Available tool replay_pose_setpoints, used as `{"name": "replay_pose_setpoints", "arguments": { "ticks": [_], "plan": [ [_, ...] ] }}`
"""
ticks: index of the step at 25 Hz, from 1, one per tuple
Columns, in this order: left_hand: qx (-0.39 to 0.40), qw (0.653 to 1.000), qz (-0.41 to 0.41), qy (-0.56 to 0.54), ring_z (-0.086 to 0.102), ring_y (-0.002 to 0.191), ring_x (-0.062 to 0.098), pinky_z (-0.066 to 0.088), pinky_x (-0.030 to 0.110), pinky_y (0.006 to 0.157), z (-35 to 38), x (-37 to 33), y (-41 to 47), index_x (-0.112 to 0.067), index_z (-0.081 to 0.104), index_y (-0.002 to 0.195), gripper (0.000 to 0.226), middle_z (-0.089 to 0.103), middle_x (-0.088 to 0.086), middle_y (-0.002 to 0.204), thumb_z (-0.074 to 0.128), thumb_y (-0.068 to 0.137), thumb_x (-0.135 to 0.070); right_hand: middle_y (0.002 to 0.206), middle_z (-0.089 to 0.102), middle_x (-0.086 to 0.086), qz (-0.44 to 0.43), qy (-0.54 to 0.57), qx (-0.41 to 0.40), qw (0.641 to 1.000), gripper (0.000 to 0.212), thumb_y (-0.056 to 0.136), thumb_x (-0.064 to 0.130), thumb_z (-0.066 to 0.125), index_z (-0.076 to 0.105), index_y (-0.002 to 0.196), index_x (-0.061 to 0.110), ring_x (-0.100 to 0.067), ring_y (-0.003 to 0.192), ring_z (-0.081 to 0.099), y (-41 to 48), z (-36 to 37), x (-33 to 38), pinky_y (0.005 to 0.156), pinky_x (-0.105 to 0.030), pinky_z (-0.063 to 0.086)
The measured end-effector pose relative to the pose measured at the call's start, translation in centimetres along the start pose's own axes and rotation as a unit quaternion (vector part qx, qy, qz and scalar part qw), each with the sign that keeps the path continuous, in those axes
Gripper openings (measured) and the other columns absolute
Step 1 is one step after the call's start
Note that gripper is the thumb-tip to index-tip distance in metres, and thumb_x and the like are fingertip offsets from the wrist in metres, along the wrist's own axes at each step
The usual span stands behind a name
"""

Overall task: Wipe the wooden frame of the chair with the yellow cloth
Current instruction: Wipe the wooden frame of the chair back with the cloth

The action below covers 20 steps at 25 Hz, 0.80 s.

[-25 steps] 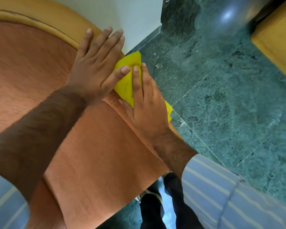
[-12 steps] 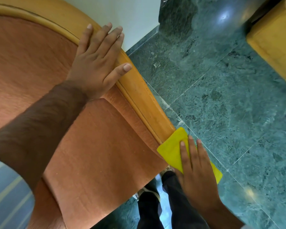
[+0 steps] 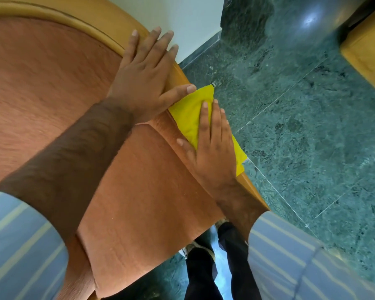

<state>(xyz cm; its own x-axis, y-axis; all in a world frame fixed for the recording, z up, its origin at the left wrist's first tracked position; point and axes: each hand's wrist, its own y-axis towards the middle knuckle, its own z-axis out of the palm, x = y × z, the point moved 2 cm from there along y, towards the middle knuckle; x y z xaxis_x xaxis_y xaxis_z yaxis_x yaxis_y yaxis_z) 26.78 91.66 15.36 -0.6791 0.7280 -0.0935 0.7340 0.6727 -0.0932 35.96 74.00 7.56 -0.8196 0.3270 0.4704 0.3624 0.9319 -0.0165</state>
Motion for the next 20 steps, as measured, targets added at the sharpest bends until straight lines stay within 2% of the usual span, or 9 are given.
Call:
{"name": "replay_pose_setpoints", "arguments": {
  "ticks": [2,3,5,7,9,14,16,18,20],
  "plan": [
    [-0.072,0.987,-0.059,-0.134,0.013,0.162,0.033,0.009,0.046,0.132,-0.2,-1.8,-1.5,-0.008,0.041,0.155,0.093,0.021,0.013,0.172,0.041,0.094,-0.077,0.173,0.011,-0.012,0.022,0.15,0.013,0.988,0.092,0.097,0.066,0.05,0.009,0.163,0.016,-0.026,0.161,0.012,-0.5,-1.7,-1.5,0.13,-0.042,0.019],
    [-0.135,0.967,-0.1,-0.192,0.023,0.158,0.035,0.018,0.046,0.131,0.0,-2.9,-2.8,-0.007,0.048,0.149,0.086,0.03,0.016,0.167,0.054,0.092,-0.072,0.173,0.015,-0.007,0.074,0.221,0.018,0.972,0.091,0.096,0.066,0.051,0.009,0.163,0.021,-0.02,0.16,0.015,-0.8,-2.4,-2.8,0.128,-0.038,0.021],
    [-0.228,0.914,-0.211,-0.262,0.048,0.137,0.033,0.04,0.047,0.118,1.1,-5.2,-5.1,-0.003,0.058,0.132,0.07,0.051,0.019,0.144,0.073,0.088,-0.056,0.16,0.043,-0.001,0.228,0.286,0.053,0.929,0.086,0.091,0.067,0.056,0.024,0.159,0.025,-0.017,0.146,0.042,-1.9,-3.8,-5.6,0.112,-0.037,0.038],
    [-0.222,0.841,-0.334,-0.364,0.06,0.11,0.027,0.051,0.046,0.098,2.3,-7.6,-6.4,-0.003,0.057,0.121,0.061,0.06,0.014,0.12,0.082,0.083,-0.043,0.127,0.068,0.009,0.323,0.276,0.107,0.899,0.069,0.087,0.063,0.067,0.052,0.142,0.025,-0.01,0.11,0.063,-3.3,-4.6,-7.5,0.087,-0.026,0.046],
    [-0.185,0.774,-0.408,-0.447,0.065,0.093,0.025,0.056,0.047,0.087,3.3,-9.4,-6.6,-0.006,0.054,0.119,0.056,0.064,0.007,0.105,0.086,0.081,-0.031,0.092,0.071,0.017,0.316,0.286,0.124,0.896,0.035,0.086,0.052,0.076,0.07,0.111,0.028,-0.007,0.085,0.067,-3.5,-4.6,-8.0,0.066,-0.02,0.045],
    [-0.161,0.663,-0.429,-0.592,0.073,0.097,0.029,0.061,0.049,0.091,2.7,-8.5,-6.8,-0.01,0.066,0.109,0.03,0.074,0.009,0.1,0.082,0.083,-0.011,0.099,0.077,0.002,0.317,0.405,0.109,0.851,0.022,0.082,0.023,0.084,0.072,0.101,0.024,-0.022,0.095,0.074,-1.9,-6.6,-7.0,0.076,-0.036,0.057],
    [-0.187,0.604,-0.388,-0.67,0.071,0.094,0.03,0.06,0.046,0.088,1.2,-6.8,-8.7,-0.008,0.069,0.103,0.019,0.074,0.015,0.101,0.077,0.086,-0.004,0.104,0.08,0.0,0.308,0.516,0.098,0.793,0.033,0.079,0.013,0.083,0.072,0.109,0.021,-0.025,0.101,0.076,-1.3,-7.9,-5.5,0.078,-0.039,0.063],
    [-0.227,0.536,-0.363,-0.728,0.066,0.09,0.025,0.055,0.043,0.08,-0.2,-4.8,-12.5,-0.015,0.068,0.097,0.019,0.071,0.007,0.094,0.073,0.086,0.0,0.115,0.08,-0.004,0.279,0.607,0.126,0.733,0.048,0.072,0.012,0.083,0.071,0.119,0.017,-0.025,0.106,0.077,-1.0,-8.8,-2.5,0.081,-0.041,0.066],
    [-0.263,0.484,-0.369,-0.749,0.065,0.085,0.018,0.053,0.037,0.073,-0.9,-3.2,-17.4,-0.02,0.067,0.092,0.02,0.069,-0.001,0.088,0.07,0.084,-0.002,0.118,0.079,-0.005,0.246,0.633,0.172,0.714,0.052,0.07,0.011,0.082,0.07,0.121,0.015,-0.024,0.108,0.077,-1.0,-8.7,1.1,0.078,-0.039,0.066]
  ]
}}
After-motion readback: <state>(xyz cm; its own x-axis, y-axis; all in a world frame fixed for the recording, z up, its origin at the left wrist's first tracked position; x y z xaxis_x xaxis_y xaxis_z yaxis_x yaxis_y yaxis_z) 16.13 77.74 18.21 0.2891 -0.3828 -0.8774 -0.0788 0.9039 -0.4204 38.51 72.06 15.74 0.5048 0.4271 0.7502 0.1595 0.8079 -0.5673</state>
